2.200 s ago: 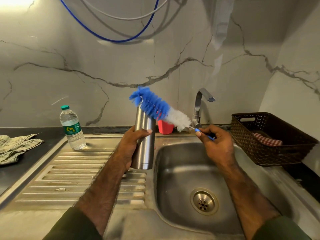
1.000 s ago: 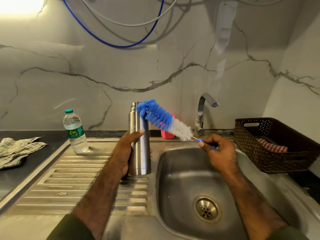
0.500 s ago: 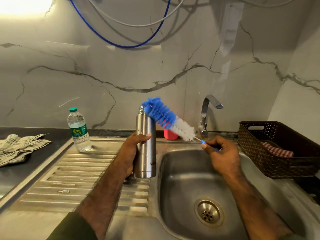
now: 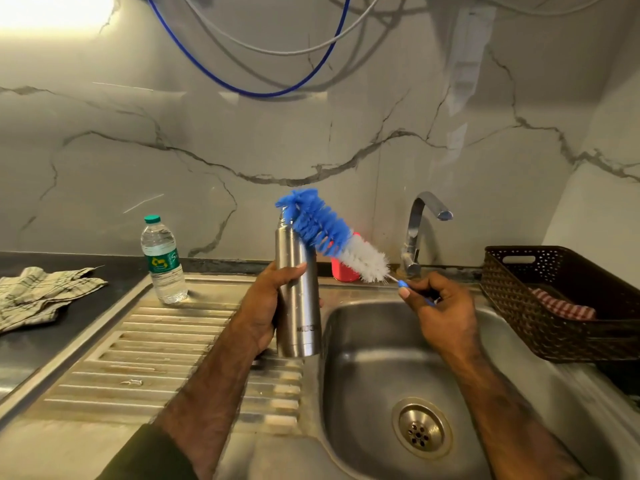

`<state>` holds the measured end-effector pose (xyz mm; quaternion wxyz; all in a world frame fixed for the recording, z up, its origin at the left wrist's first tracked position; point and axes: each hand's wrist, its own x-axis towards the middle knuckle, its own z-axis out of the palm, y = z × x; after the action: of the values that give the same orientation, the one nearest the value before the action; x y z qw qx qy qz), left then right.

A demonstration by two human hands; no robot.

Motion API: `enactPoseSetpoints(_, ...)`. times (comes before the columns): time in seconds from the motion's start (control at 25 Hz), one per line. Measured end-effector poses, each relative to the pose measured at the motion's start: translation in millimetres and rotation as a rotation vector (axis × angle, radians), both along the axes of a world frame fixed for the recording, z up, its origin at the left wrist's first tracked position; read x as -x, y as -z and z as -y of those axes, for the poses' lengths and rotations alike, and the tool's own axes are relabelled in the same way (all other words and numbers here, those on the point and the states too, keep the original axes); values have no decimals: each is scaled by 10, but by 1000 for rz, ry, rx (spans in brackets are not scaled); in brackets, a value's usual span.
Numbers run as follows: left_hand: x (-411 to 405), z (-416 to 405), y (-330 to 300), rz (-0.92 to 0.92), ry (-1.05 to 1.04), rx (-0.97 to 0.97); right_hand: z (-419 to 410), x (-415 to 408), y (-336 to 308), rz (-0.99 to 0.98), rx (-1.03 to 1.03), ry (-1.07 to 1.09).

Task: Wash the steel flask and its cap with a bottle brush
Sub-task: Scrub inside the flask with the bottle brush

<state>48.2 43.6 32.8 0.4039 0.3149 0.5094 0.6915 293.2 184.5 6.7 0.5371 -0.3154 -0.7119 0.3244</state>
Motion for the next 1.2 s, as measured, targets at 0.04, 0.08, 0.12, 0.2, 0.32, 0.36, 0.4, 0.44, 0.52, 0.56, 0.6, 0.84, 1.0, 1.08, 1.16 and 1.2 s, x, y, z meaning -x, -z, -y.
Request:
enactPoseSetpoints(0.04,21,21,2,36,8,10,-22,-33,22,5,7,-6)
enactPoseSetpoints(0.08,58,43,4,70,16,11,-51,-76,45,4,16,-4)
enactPoseSetpoints(0.12,82,65,1,84,24,1,-62,-114,59,-1,20,2)
enactPoseSetpoints(0.2,41,71,-20,25,30,-32,-35,-94,46,-26,-3,2)
enactPoseSetpoints(0.32,-107,4,-13,-75,36,-24,18,38,19,-11,-43,-17)
enactPoseSetpoints(0.36,-106,-9,-10,-66,29,-33,-5,28,38,-5,-33,-19)
enactPoseSetpoints(0.4,-65,-11,-4,-45,10,-45,-43,-14,61,-9,-17,-15)
enactPoseSetpoints(0.44,-11,-1,-7,-17,-11,-55,-82,-70,87,-12,4,-7)
enactPoseSetpoints(0.52,51,22,-31,26,-8,-48,-94,-111,102,-5,7,13)
enactPoseSetpoints(0.56,32,24,-32,22,10,-26,-76,-77,85,-1,-4,8)
enactPoseSetpoints(0.6,-5,16,-15,9,24,-2,-46,-26,62,4,-15,-3)
enactPoseSetpoints(0.84,75,33,1,57,26,-13,-116,-80,133,-24,33,-4)
enactPoseSetpoints(1.0,-47,-28,-13,-2,1,-84,-20,39,63,-19,-8,-11)
enactPoseSetpoints(1.08,-27,-21,-10,20,7,-91,4,51,66,-17,-12,-22)
enactPoseSetpoints(1.16,69,10,-6,49,33,-91,-60,-45,96,-26,-2,-15)
enactPoseSetpoints(1.2,107,25,3,50,38,-77,-77,-73,101,-31,0,-12)
